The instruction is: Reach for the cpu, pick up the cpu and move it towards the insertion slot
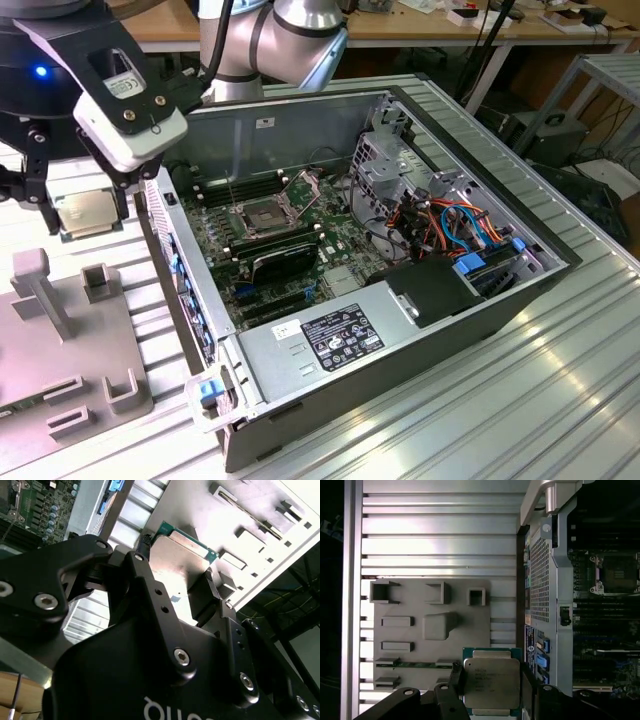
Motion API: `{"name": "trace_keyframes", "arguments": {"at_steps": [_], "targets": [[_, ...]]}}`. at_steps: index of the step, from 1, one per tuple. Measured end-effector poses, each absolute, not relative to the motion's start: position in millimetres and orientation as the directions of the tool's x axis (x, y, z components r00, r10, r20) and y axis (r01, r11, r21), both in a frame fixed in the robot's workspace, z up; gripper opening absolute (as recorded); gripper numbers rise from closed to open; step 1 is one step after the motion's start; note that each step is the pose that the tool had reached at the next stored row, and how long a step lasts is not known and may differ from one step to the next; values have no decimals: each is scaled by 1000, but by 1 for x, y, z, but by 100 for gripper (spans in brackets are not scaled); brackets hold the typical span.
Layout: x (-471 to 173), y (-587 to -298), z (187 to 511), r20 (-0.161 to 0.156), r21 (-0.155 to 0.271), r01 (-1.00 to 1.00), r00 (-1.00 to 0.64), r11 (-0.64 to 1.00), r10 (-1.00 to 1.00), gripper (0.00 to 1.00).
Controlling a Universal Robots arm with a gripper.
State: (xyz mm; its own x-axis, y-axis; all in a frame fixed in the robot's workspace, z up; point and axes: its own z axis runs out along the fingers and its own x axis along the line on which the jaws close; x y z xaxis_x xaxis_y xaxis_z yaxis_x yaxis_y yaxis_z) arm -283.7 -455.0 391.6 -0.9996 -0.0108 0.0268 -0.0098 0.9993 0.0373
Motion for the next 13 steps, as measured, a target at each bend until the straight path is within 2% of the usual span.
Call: {"name": "trace_keyframes", "arguments": {"at_steps": [13], "targets": [[-268,-455,392,27,37,-10,-1000,999,-11,55]]}}
